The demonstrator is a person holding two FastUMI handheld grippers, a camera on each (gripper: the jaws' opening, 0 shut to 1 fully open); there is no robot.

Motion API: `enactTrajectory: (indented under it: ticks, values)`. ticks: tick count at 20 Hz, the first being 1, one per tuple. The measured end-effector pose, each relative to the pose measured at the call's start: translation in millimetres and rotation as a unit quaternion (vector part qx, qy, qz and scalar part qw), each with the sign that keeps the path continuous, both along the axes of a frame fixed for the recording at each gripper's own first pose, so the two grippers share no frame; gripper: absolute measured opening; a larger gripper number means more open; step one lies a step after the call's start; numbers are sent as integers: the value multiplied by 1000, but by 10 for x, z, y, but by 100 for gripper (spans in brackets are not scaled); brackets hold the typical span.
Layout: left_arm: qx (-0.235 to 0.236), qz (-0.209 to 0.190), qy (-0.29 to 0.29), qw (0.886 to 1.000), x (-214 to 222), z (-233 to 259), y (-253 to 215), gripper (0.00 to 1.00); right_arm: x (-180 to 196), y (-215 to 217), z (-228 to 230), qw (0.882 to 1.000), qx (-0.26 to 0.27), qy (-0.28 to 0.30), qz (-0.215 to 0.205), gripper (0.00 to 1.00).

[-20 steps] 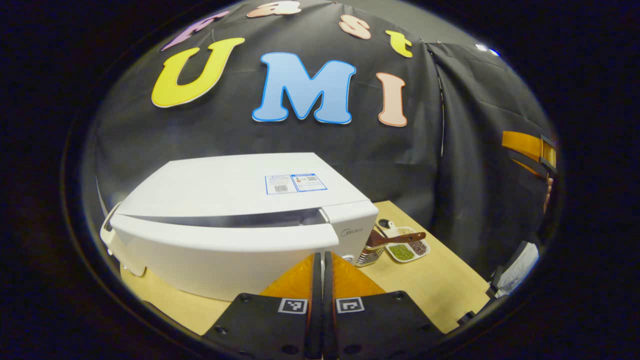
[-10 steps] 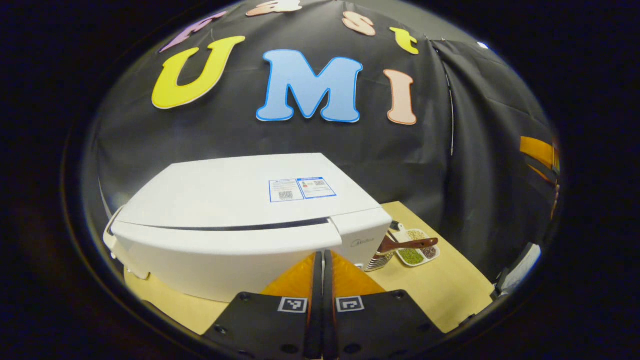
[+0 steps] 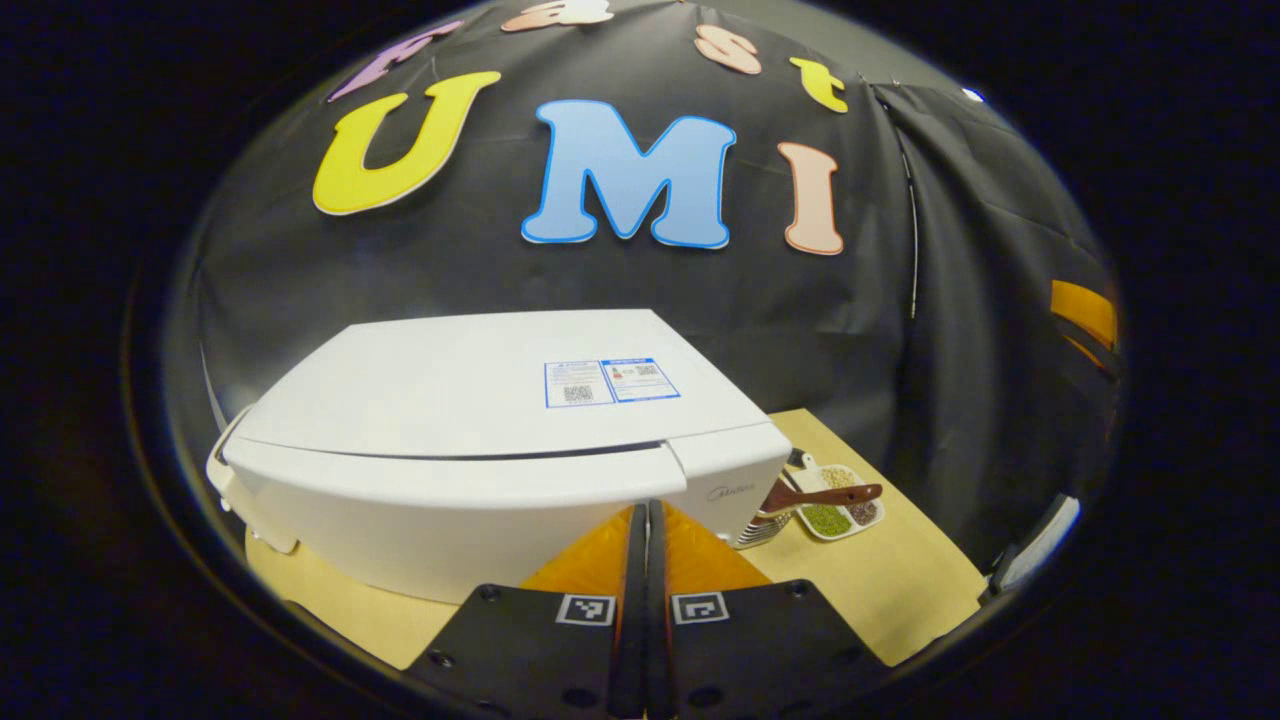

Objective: Open the microwave oven with the left hand, put the food in, and close the microwave oven.

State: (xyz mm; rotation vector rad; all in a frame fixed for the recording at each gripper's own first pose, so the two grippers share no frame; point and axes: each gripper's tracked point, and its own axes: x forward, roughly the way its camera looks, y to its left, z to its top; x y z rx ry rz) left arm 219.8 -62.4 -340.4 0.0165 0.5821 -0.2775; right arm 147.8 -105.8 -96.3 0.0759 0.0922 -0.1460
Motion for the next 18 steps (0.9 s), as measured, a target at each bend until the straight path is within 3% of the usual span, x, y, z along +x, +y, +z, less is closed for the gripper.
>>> enactTrajectory:
  ticks: [1, 2, 5, 10, 14, 18]
  values:
    - [9, 16, 9, 1000, 73, -49, 97, 7, -3, 5, -7, 1000, 0, 2, 2, 98]
    - [-11, 31, 25, 999, -9, -77, 97, 7, -13, 15, -12, 1000, -1, 3, 5, 98]
    - [-23, 19, 25, 999, 38, -65, 86, 7, -36, 50, -30, 1000, 2, 6, 9, 98]
    - [6, 25, 2, 1000, 13, 92, 163, 7, -123, 257, -22, 1000, 7, 13, 27, 98]
    - [1, 31, -64, 997, -188, 820, 340, 7, -217, 495, 140, 999, -3, 3, 46, 98]
    - [-17, 60, -156, 986, -476, 1927, 742, 7, -284, 884, 346, 997, 4, -11, 70, 98]
